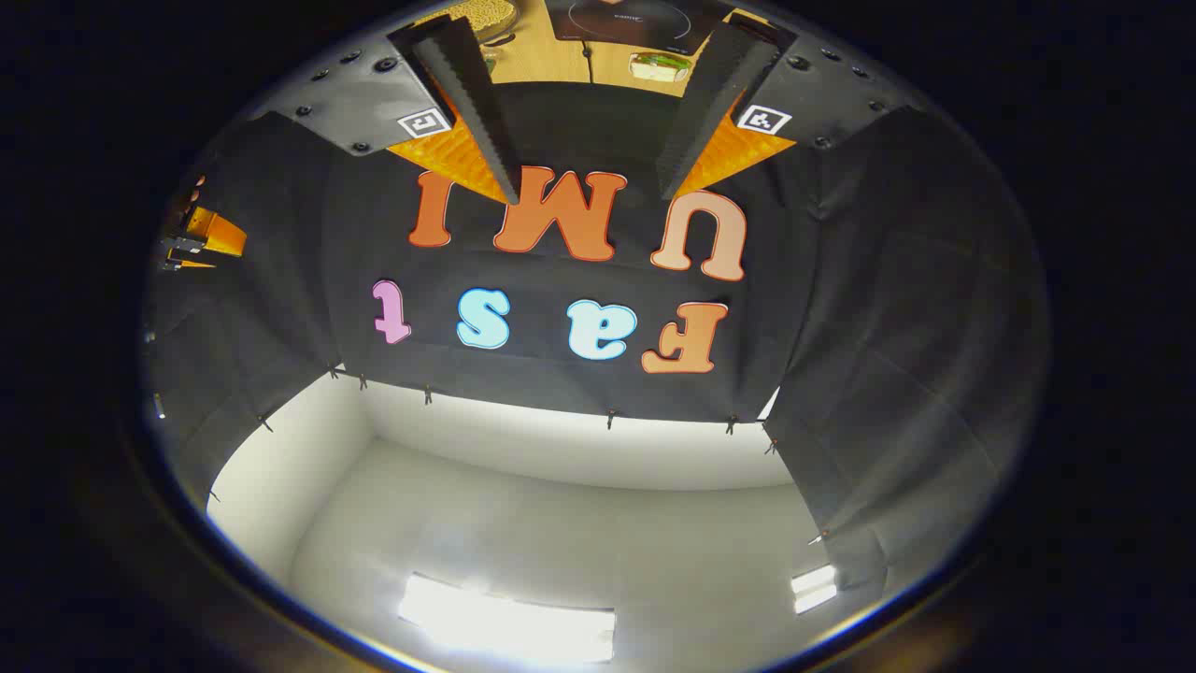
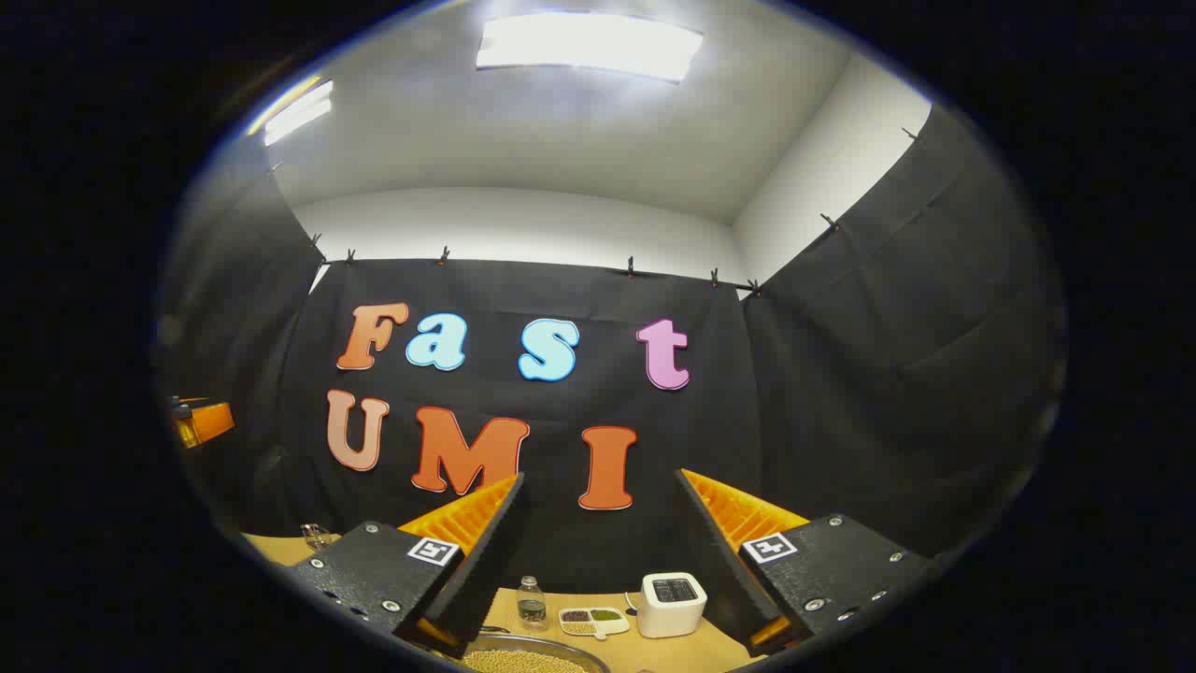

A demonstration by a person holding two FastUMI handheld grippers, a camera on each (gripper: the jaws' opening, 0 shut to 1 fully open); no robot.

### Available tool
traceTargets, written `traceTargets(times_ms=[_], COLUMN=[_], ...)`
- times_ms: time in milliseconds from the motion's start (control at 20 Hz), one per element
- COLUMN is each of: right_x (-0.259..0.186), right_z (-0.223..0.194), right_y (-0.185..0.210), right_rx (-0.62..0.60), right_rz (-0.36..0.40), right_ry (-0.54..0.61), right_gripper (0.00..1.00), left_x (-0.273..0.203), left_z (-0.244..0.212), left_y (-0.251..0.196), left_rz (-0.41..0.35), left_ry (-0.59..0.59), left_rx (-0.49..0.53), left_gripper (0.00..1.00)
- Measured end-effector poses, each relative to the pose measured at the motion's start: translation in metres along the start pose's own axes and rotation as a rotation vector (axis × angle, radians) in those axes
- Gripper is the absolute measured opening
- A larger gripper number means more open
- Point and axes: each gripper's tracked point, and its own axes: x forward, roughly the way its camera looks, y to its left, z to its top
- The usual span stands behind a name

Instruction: First push the handle of the pot to place it horizontally, then grasp the pot with both hands and set it on the induction cooktop.

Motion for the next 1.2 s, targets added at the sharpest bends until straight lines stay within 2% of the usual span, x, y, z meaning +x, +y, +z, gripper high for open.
traceTargets(times_ms=[150,200,500,750,800,1100,1150,1200], right_x=[-0.006,-0.009,-0.021,-0.022,-0.021,-0.018,-0.017,-0.016], right_z=[0.007,0.009,0.014,0.011,0.010,-0.003,-0.006,-0.009], right_y=[0.002,0.001,0.005,0.007,0.008,0.014,0.014,0.014], right_rx=[0.008,0.008,0.024,0.015,0.014,0.018,0.018,0.017], right_rz=[0.015,0.019,0.050,0.055,0.056,0.067,0.068,0.068], right_ry=[-0.019,-0.025,-0.026,-0.020,-0.019,0.008,0.015,0.024], right_gripper=[0.94,0.95,0.94,0.95,0.94,0.94,0.94,0.94], left_x=[-0.003,-0.004,-0.007,-0.010,-0.009,-0.005,-0.004,-0.002], left_z=[0.005,0.005,0.008,0.004,0.003,-0.006,-0.008,-0.010], left_y=[-0.008,-0.006,-0.007,-0.009,-0.005,0.008,0.010,0.010], left_rz=[-0.018,-0.016,-0.010,-0.012,-0.005,0.029,0.035,0.040], left_ry=[-0.014,-0.015,-0.027,-0.033,-0.031,-0.012,-0.005,0.001], left_rx=[-0.013,-0.011,-0.002,-0.042,-0.041,-0.042,-0.034,-0.028], left_gripper=[0.95,0.97,0.97,0.95,0.97,0.97,0.93,0.96])
